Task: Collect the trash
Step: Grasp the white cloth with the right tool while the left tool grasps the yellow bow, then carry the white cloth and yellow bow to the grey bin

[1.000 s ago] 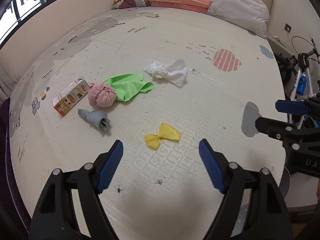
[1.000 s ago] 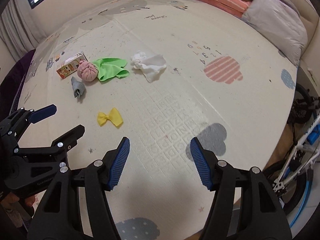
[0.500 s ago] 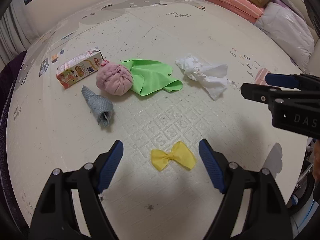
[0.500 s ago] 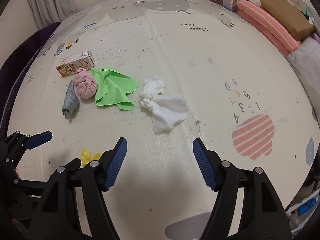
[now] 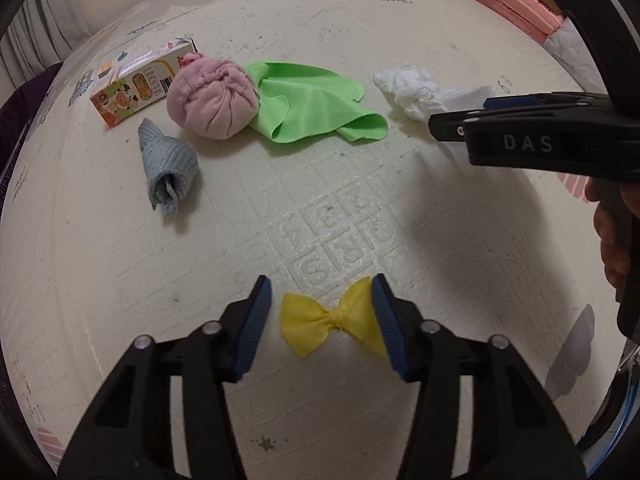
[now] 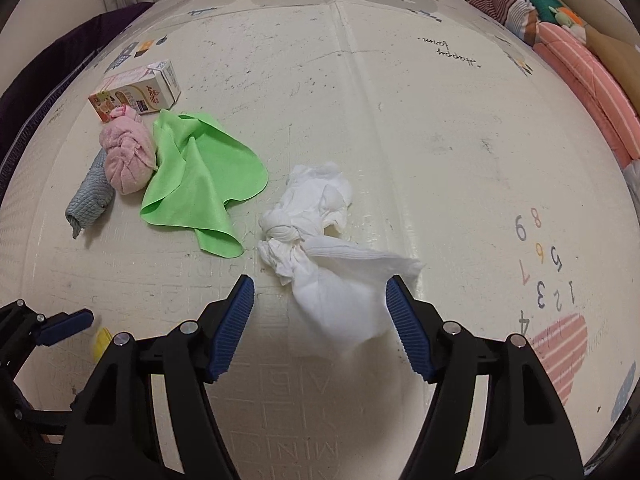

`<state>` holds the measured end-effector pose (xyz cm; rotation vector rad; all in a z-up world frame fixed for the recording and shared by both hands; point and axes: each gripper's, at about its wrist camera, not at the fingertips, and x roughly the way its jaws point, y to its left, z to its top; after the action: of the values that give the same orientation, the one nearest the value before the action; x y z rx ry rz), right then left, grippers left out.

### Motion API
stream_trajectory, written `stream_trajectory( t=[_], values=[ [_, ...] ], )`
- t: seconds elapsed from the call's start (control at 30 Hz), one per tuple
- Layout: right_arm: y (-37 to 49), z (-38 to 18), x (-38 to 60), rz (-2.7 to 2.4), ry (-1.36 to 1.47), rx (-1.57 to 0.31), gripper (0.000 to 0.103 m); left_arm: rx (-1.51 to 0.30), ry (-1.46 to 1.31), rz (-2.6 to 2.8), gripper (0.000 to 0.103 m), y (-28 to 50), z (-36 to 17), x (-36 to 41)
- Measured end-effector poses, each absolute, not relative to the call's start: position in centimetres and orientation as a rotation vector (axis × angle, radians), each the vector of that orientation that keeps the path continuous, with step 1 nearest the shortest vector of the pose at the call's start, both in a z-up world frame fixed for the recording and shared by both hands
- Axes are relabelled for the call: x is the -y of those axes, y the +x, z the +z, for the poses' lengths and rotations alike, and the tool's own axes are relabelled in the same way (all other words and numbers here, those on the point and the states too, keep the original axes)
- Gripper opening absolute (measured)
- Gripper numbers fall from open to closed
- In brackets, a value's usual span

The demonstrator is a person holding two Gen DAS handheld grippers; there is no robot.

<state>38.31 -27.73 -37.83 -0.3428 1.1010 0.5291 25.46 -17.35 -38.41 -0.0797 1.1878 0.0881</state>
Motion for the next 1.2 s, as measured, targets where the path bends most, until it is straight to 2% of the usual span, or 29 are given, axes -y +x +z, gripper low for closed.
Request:
stream_trajectory(
  t=[0.03,0.07,0.17,0.2,0.23,0.43,1.2],
  values=[
    [38.4,-38.2,27.6,0.535,-0.345,-1.11,0.06,-1.198,-0.081,0.087,0.04,25.4,-38.7,17.4],
    [38.5,-38.5,27.5,0.544,-0.345,-1.122,0.045,-1.198,-0.077,0.09,0.04,25.2,-38.8,17.5],
    [38.5,-39.1,27.5,0.553,-0.348,-1.15,0.016,-1.193,-0.064,0.086,0.03,24.9,-38.8,17.7],
    [38.5,-39.1,27.6,0.566,-0.333,-1.161,0.006,-1.193,-0.066,0.082,0.023,24.9,-38.7,17.8],
    [38.6,-39.1,27.7,0.572,-0.32,-1.174,0.003,-1.197,-0.071,0.072,0.013,24.8,-38.7,17.8],
    [37.6,-37.6,27.9,0.566,-0.29,-1.157,0.002,-1.181,-0.048,0.054,0.007,24.2,-37.8,18.3],
    [27.7,-31.4,29.9,0.403,-0.119,-1.149,0.002,-1.098,0.027,-0.058,0.006,20.6,-30.7,15.7]
  ],
)
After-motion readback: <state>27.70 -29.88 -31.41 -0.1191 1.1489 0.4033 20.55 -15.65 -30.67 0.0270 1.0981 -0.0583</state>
